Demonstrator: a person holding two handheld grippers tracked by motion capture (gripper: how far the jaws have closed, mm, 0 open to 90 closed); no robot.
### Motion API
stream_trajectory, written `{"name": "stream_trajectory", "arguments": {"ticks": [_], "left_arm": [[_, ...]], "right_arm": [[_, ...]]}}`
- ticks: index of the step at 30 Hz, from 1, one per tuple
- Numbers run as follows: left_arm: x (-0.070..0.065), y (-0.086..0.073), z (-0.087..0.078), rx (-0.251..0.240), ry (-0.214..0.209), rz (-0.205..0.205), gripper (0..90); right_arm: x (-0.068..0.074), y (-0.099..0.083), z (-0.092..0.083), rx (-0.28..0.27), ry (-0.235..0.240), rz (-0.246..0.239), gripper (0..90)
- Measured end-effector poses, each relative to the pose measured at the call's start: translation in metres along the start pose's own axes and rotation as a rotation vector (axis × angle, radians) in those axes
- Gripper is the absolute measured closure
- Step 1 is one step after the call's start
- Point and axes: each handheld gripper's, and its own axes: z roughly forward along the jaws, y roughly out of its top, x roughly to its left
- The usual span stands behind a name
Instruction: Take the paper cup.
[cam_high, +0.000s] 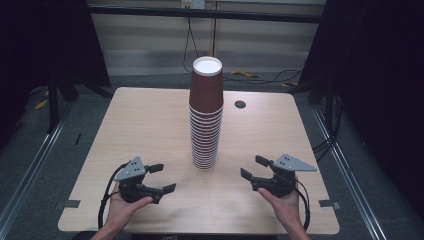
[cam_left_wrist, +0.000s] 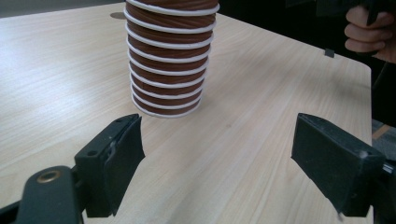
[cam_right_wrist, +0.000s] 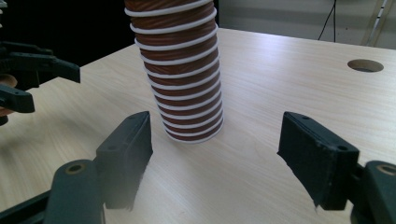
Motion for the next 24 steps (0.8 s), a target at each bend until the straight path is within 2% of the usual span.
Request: {"name": "stream_trajectory", "arguments": {"ticks": [1,4,7,11,15,17,19,20,22,24], "left_arm": [[-0.001,0.000,0.000,0.007,0.012,0.021,16.4],[-0.003,0.000,0.002,0.005,-0.006,0.013,16.5],[-0.004,0.000,0.003,0.010,-0.008,0.019,16.7],[-0.004,0.000,0.002,0.009,-0.003,0.016,16.8],[-0.005,0.000,0.002,0.007,-0.001,0.016,17.0],[-0.004,0.000,0.002,0.009,0.003,0.019,17.7],[-0.004,0.000,0.002,0.012,0.001,0.019,17.7],[-0.004,0.000,0.002,0.012,0.002,0.019,17.7],[-0.004,0.000,0.003,0.005,-0.002,0.011,19.2],[-0.004,0.000,0.004,0.009,-0.005,0.015,19.7]], "right_arm": [[0.000,0.001,0.000,-0.002,0.001,0.000,25.8],[-0.001,0.007,0.000,-0.002,0.004,-0.003,25.9],[-0.003,0.013,0.001,-0.008,0.025,0.042,26.8],[0.000,0.018,0.006,0.037,0.047,0.040,27.1],[0.003,0.021,0.005,0.041,0.045,0.034,26.4],[0.004,0.027,0.003,0.013,0.034,0.019,25.9],[0.004,0.029,0.002,0.009,0.036,0.022,25.9],[0.005,0.033,0.002,0.004,0.042,0.021,27.6],[0.006,0.041,0.004,-0.010,0.086,0.013,32.1],[0.007,0.044,0.005,-0.010,0.089,0.009,32.2]]}}
